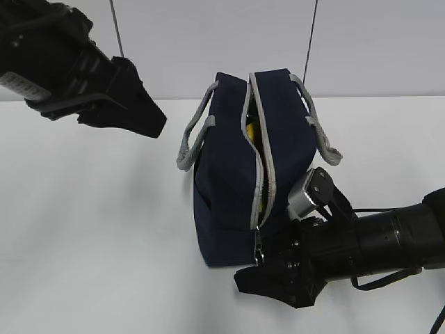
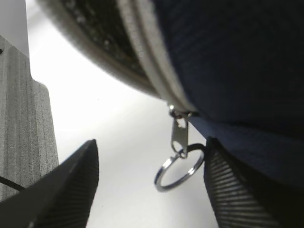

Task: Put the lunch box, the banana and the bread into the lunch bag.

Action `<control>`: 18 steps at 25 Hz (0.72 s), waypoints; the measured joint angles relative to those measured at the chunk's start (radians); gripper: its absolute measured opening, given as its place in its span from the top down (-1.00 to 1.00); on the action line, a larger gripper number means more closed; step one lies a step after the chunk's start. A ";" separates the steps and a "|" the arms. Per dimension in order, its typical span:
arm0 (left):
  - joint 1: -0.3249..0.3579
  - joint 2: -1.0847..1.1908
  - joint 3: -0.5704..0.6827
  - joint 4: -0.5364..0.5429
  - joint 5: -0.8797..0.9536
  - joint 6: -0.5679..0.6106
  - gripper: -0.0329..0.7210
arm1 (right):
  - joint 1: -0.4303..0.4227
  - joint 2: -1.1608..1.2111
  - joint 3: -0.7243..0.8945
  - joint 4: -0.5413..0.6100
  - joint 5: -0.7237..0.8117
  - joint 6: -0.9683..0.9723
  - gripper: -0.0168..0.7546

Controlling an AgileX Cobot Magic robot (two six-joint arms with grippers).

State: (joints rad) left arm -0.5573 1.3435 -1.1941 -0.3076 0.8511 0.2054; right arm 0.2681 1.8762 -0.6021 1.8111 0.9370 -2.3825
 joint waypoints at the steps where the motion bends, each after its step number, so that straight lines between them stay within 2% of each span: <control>1: 0.000 0.000 0.000 0.000 0.000 0.000 -0.21 | 0.000 0.000 0.000 0.000 0.000 0.000 -0.37; 5: 0.000 0.000 0.000 0.000 0.000 0.000 -0.21 | 0.000 0.000 0.000 0.001 -0.010 -0.002 -0.31; 18: 0.000 0.000 0.000 0.000 0.002 0.000 -0.21 | 0.000 0.000 0.000 0.002 -0.056 -0.003 0.36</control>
State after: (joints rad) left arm -0.5573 1.3435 -1.1941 -0.3076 0.8531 0.2054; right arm 0.2681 1.8762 -0.6021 1.8133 0.8814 -2.3854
